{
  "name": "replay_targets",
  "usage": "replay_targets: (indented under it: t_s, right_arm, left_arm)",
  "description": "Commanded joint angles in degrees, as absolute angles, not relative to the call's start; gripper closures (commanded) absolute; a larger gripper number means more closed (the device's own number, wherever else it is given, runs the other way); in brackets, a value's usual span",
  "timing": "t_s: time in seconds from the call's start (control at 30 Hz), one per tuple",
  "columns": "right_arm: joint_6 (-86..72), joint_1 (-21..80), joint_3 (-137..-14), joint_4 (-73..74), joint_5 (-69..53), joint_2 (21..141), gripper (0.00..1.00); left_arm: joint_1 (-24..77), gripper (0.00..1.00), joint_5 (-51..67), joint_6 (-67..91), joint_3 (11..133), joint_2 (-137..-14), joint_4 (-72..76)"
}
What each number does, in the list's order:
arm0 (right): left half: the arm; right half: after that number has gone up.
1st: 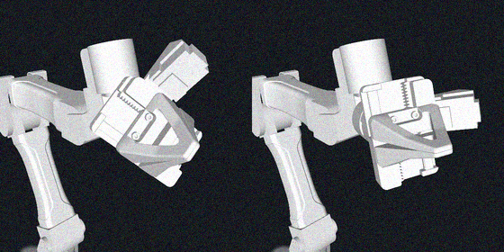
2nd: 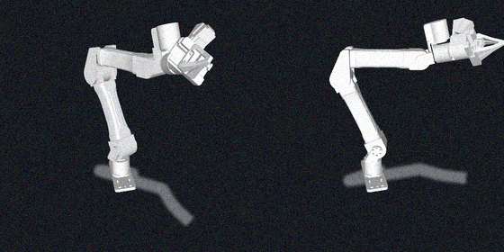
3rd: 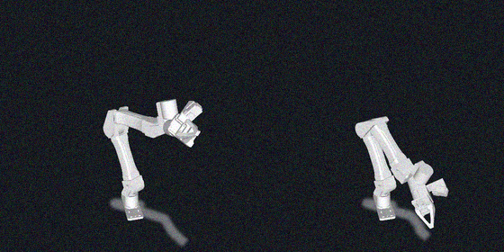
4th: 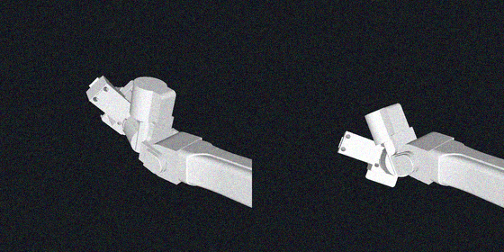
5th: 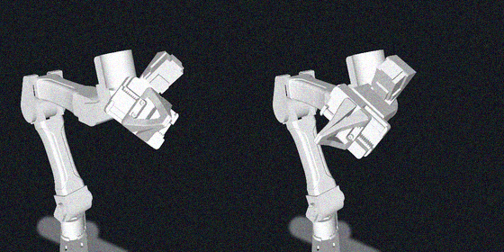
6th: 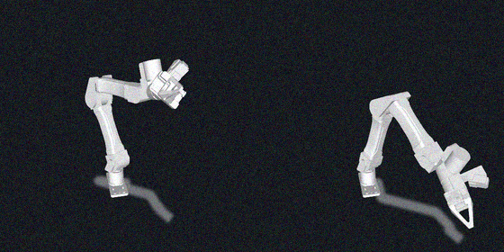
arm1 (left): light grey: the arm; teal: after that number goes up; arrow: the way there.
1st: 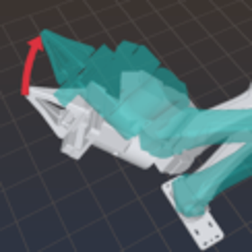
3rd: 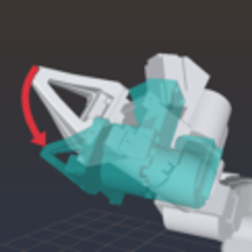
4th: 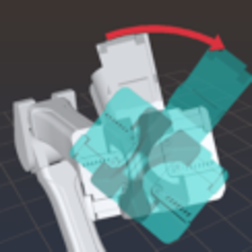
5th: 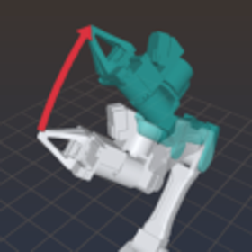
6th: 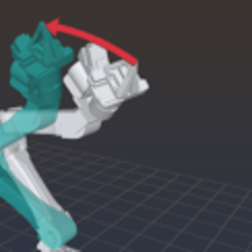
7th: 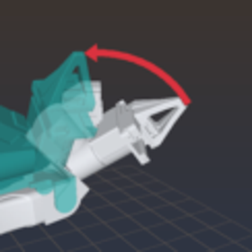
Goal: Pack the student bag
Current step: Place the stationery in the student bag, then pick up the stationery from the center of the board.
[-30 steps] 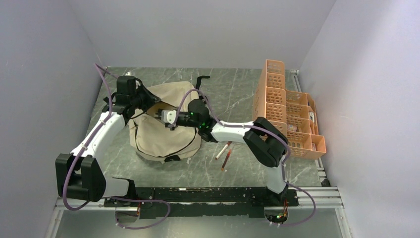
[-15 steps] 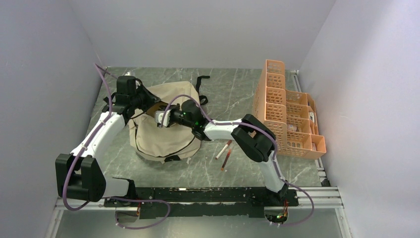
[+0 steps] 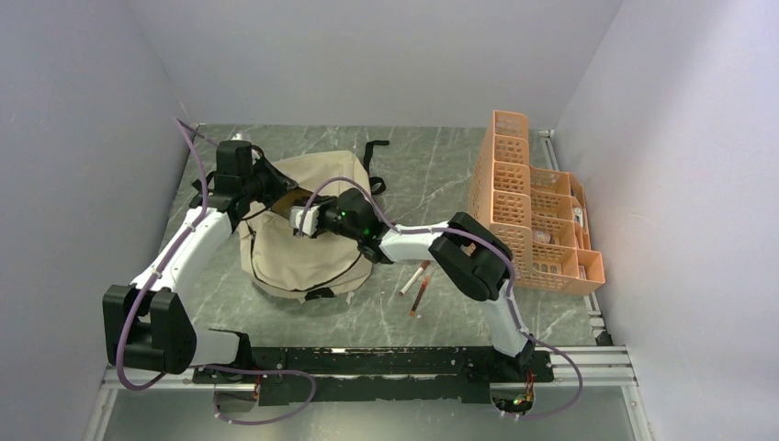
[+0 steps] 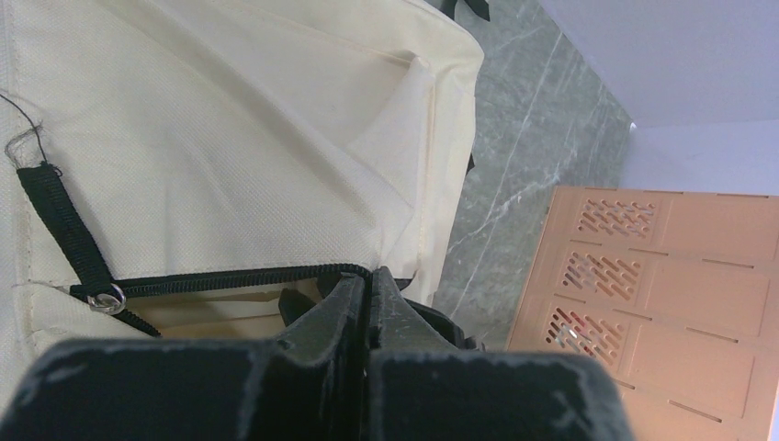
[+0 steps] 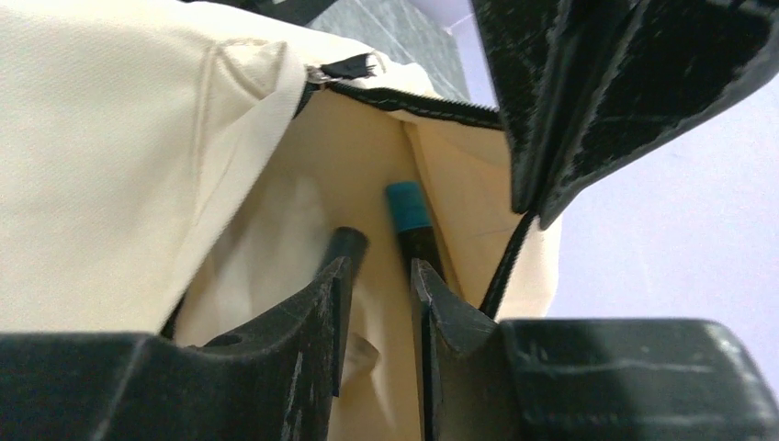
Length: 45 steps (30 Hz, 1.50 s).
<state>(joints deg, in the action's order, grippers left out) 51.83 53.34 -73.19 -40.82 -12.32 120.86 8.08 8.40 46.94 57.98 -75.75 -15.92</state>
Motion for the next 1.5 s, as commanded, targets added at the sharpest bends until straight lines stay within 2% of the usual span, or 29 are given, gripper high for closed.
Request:
replay_targets:
  t_s: [0.0, 0.17, 0.37, 0.53, 0.87, 1.0, 1.1, 1.2, 1.33, 1.47]
  right_arm:
    - [46.40, 53.66, -69.96, -44.73, -15.20, 116.11, 0.67]
    - [34.57, 53.86, -64.84, -46.60, -18.05, 108.16, 0.66]
    - [21.28, 53.92, -54.04, -49.49, -22.03, 97.30, 0.60]
    - [7.78, 54.02, -47.33, -48.53, -15.83, 90.15, 0.59]
    - [-5.98, 53.94, -43.46, -26.51, 10.34, 76.20, 0.56]
    - [-16.61, 53.89, -46.81, -10.80, 21.74, 72.34, 0.54]
    - [-20.95, 53.90, -49.94, 1.70, 27.30, 70.06, 0.44]
    - [-26.94, 53.96, -49.45, 7.48, 30.83, 68.67, 0.39]
    - [-38.35, 53.90, -49.42, 16.58, 35.91, 68.54, 0.38]
    - [-54.84, 53.87, -52.71, 32.54, 39.45, 72.07, 0.38]
  left_arm:
    - [7.65, 0.95, 8.45, 46.98, 58.68, -74.27, -14.33]
    - [7.65, 0.95, 8.84, 47.02, 58.68, -75.07, -13.97]
    - [7.65, 0.95, 9.86, 47.28, 58.50, -75.98, -12.96]
    - [7.65, 0.95, 9.87, 47.37, 58.53, -76.37, -12.99]
    - [7.65, 0.95, 10.17, 47.54, 57.60, -76.63, -12.42]
    - [7.65, 0.95, 10.37, 47.81, 57.66, -76.97, -12.30]
    - [7.65, 0.95, 10.38, 47.75, 57.66, -77.14, -12.43]
    - [7.65, 0.95, 10.32, 47.79, 57.57, -77.14, -12.34]
    - [7.65, 0.95, 10.71, 47.99, 57.63, -77.42, -12.11]
    - [7.65, 0.95, 10.84, 47.80, 57.85, -77.50, -12.50]
